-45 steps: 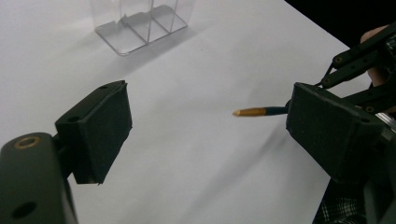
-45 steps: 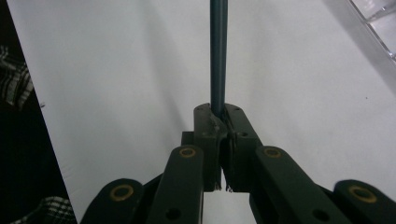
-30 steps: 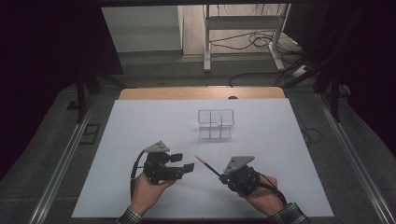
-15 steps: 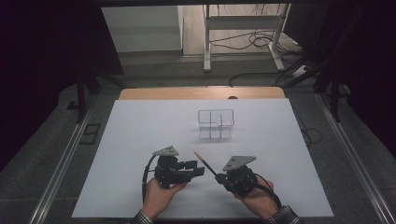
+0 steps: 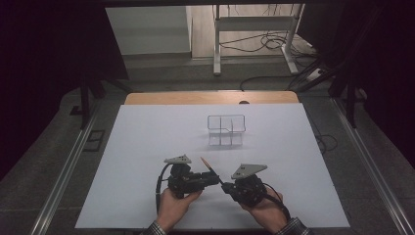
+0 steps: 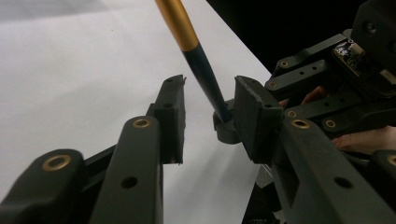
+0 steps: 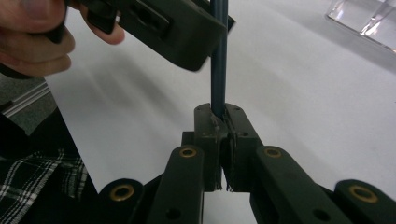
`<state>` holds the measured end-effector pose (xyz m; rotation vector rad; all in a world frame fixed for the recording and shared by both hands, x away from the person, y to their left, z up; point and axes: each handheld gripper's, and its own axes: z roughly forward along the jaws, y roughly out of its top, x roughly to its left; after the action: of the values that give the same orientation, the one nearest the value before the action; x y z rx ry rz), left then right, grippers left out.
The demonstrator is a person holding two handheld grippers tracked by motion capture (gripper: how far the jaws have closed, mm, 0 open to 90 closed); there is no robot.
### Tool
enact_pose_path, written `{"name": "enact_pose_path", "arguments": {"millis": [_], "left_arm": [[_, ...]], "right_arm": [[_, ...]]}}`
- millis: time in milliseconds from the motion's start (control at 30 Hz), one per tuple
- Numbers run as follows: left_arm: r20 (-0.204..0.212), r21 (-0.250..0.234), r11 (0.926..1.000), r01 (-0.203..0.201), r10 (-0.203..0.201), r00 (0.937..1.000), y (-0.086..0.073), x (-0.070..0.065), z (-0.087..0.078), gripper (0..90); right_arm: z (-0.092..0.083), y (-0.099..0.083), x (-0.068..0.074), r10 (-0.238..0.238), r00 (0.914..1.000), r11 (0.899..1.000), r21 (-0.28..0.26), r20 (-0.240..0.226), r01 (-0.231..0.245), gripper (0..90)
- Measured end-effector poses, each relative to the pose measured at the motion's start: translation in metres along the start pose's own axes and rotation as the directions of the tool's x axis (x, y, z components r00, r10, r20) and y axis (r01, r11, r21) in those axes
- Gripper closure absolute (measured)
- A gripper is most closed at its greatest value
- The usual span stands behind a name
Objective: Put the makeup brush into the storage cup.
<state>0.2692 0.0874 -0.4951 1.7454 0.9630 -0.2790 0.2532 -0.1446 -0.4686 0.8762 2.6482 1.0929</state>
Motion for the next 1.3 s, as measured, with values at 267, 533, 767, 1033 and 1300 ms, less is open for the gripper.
{"name": "enact_pose_path", "arguments": {"millis": [267, 533, 767, 1033, 1300], "left_arm": [[0.024, -0.006, 0.9993, 0.036, -0.036, 0.9991, -0.003, 0.0, 0.004, 75.7], [0.058, -0.002, 0.9983, 0.059, -0.059, 0.9966, -0.003, 0.002, 0.004, 84.0], [0.024, 0.013, 0.9992, 0.038, -0.039, 0.999, -0.001, 0.002, 0.002, 84.1], [0.021, 0.021, 0.9993, 0.032, -0.033, 0.9992, 0.0, 0.001, 0.003, 84.0], [0.02, 0.024, 0.9996, 0.016, -0.016, 0.9997, 0.002, -0.002, 0.002, 84.0]], "right_arm": [[0.002, 0.001, 0.002, -0.007, 1.0, 1.0, -0.001, -0.005, 0.007, 84.4], [0.004, 0.0, 0.001, -0.01, 0.9997, 1.0, 0.019, -0.02, 0.011, 77.5], [-0.011, 0.003, -0.006, -0.011, 0.9992, 1.0, 0.0, -0.04, 0.011, 63.5], [-0.024, 0.011, -0.016, 0.026, 0.9965, 0.998, -0.05, -0.08, -0.03, 54.9], [-0.031, 0.03, -0.02, 0.013, 0.9968, 0.994, -0.104, -0.079, -0.021, 52.7]]}}
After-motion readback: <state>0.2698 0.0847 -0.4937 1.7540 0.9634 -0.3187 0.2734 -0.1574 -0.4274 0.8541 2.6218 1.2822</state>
